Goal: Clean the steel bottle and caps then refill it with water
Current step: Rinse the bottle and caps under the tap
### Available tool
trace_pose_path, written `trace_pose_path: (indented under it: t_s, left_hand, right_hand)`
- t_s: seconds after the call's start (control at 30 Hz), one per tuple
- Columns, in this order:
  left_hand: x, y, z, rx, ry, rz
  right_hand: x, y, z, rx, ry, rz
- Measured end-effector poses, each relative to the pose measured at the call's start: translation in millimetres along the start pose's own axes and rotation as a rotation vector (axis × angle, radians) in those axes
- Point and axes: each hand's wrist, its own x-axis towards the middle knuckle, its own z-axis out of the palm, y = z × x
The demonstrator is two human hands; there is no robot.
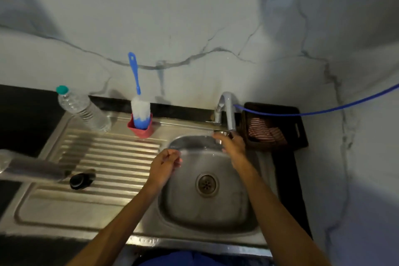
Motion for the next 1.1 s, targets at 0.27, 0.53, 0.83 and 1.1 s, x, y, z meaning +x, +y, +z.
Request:
trace_pose_path:
  t_s: [0.27,0.53,0.83,1.1]
  left_hand:
    - [-2,-15,28,0.060,0.010,-0.065]
    - [-23,-12,43,-0.004,0.053,-0.132]
    - [-28,-16,44,-0.063,0.039,-0.235]
    - [-25,-8,30,-0.028,0.038,-0.212]
  right_hand:
    - [19,2,0,0.459,-0.156,0.475]
    - [24,44,-15,1.163,-0.370,0.557]
    - [6,8,-1,1.226,-0.341,0.554]
    - [-4,-1,2,0.878,-0.271,0.380]
